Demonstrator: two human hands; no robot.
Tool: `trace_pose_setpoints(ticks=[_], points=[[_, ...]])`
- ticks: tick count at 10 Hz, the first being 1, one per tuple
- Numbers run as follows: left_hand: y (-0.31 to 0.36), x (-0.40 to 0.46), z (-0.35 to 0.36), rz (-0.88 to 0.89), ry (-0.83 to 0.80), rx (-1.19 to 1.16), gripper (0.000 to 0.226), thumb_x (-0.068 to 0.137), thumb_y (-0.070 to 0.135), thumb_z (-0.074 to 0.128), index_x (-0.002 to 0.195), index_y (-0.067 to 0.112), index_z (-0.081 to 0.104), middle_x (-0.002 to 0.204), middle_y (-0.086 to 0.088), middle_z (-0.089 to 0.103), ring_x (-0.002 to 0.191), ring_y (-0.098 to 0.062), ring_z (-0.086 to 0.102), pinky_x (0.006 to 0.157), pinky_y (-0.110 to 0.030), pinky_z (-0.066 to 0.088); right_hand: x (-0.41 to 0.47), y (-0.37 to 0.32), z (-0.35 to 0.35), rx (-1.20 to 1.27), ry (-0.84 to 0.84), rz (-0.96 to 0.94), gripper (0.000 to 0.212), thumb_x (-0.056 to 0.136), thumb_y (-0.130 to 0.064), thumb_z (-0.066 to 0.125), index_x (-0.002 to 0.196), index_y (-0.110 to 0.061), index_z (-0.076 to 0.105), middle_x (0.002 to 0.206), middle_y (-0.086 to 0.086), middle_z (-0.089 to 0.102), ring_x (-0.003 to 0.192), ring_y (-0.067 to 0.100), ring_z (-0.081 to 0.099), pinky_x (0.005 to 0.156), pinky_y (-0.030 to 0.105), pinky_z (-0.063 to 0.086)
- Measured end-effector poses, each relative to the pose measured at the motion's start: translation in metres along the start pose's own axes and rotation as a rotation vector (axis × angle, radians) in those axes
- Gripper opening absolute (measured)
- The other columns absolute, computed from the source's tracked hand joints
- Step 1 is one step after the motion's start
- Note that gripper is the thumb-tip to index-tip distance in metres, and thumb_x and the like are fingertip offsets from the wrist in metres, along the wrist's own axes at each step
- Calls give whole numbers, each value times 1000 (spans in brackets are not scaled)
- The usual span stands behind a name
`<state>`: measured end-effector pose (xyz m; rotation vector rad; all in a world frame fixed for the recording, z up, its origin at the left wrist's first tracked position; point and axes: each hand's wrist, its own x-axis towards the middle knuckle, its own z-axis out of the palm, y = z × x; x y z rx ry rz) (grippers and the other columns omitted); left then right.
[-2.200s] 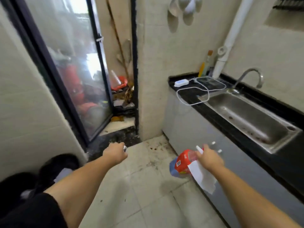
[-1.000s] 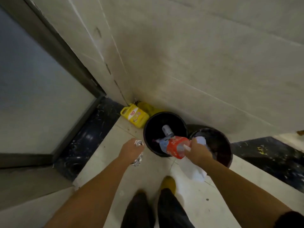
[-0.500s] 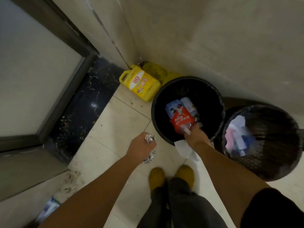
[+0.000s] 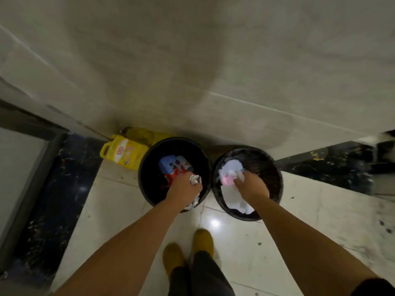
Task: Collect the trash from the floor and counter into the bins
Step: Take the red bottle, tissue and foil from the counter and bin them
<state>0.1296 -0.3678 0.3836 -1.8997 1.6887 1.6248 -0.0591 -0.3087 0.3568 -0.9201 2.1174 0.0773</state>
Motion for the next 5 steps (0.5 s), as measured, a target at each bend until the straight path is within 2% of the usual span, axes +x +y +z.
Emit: trace_pose_setpoints(ticks=[1, 2, 3, 4, 5], points=[[33, 22, 53, 123, -37, 94, 26, 90, 22, 53, 106, 2, 58, 108, -20, 65, 104, -35, 60, 92, -40, 48, 7, 35, -18, 30, 96, 24, 38, 96, -38, 46, 121, -10, 54, 120, 17, 60, 107, 33, 60, 93, 42, 51], [40, 50, 117, 262, -1, 162, 28, 93, 19, 50, 115, 3, 59, 117, -18, 63, 112, -32, 57, 97, -38, 48, 23, 73, -3, 65, 167, 10, 31, 95, -30, 52, 119, -10, 53, 121, 14, 56, 106, 29, 59, 90, 34, 50], [21, 81, 169, 362, 50, 180, 33, 94, 21, 52, 125, 10, 56, 128, -10, 59, 120, -24, 54, 99, -31, 47, 39, 105, 36, 127, 184, -1, 37, 94, -24, 55, 129, -13, 47, 134, 12, 47, 116, 29, 54, 97, 35, 48], [-12, 120, 200, 472, 99, 374, 51, 90, 32, 59, 136, 16, 45, 143, -6, 48, 132, -24, 45, 106, -35, 46, 58, 128, 78, 100, 146, -60, 56, 90, -20, 60, 140, -16, 36, 148, 9, 35, 131, 30, 42, 108, 42, 42], [-34, 143, 208, 517, 97, 529, 70, 86, 38, 62, 146, 20, 30, 154, -8, 31, 142, -27, 31, 114, -41, 37, 71, 141, 107, 20, 144, -100, 71, 88, -34, 62, 147, -18, 25, 156, 10, 24, 141, 31, 30, 116, 46, 33]])
